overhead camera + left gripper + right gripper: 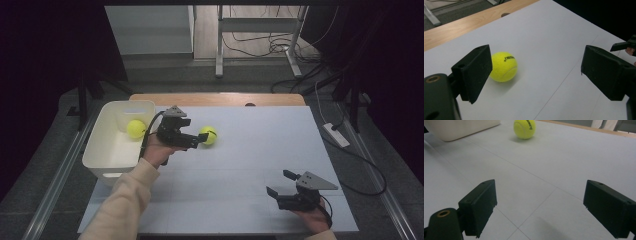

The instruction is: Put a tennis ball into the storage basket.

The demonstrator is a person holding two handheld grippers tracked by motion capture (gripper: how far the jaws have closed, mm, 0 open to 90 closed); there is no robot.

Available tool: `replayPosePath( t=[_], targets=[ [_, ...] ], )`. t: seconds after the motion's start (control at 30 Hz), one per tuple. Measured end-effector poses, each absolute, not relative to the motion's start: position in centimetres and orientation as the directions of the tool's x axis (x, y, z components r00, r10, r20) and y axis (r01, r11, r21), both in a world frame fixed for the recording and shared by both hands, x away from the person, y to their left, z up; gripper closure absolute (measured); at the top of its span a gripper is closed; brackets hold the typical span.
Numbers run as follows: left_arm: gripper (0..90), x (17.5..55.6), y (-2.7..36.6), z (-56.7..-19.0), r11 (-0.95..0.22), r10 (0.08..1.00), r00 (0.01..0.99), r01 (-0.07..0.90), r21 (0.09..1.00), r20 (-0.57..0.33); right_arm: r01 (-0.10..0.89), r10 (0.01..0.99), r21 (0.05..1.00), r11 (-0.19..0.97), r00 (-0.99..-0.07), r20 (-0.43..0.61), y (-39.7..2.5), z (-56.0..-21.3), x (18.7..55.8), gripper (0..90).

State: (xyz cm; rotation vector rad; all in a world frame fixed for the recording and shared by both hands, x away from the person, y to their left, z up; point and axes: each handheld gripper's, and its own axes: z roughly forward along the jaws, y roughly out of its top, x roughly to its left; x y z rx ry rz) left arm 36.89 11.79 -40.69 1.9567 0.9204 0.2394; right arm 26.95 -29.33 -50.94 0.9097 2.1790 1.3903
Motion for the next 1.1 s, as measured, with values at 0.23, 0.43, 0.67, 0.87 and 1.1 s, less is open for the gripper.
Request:
replayPosePath(
  t=[0.23, 0.43, 0.67, 0.87, 1.1],
  targets=[
    [11.1, 37.5, 10.8, -41.2, -0.312, 0.687, 0.703, 0.512, 0.800, -0.182, 0.311, 0.717, 0.908, 0.282, -0.697, 0.016, -29.8, -50.8, 26.9, 11.5],
    [11.2, 38.0, 10.3, -41.5, -0.328, 0.693, 0.700, 0.520, 0.789, -0.174, 0.311, 0.714, 0.907, 0.284, -0.700, 0.017, -29.7, -50.8, 26.9, 11.5],
    [11.1, 38.6, 9.8, -41.6, -0.341, 0.693, 0.703, 0.514, 0.787, -0.159, 0.310, 0.710, 0.905, 0.290, -0.704, 0.014, -29.5, -50.9, 26.9, 11.5],
    [10.9, 39.2, 9.4, -42.1, -0.356, 0.711, 0.689, 0.529, 0.770, -0.144, 0.308, 0.708, 0.905, 0.294, -0.706, 0.011, -29.4, -50.9, 26.9, 11.6],
    [10.3, 39.8, 9.2, -42.6, -0.363, 0.726, 0.673, 0.550, 0.752, -0.141, 0.305, 0.704, 0.902, 0.304, -0.710, 0.003, -29.3, -50.9, 26.8, 11.6]
  ],
)
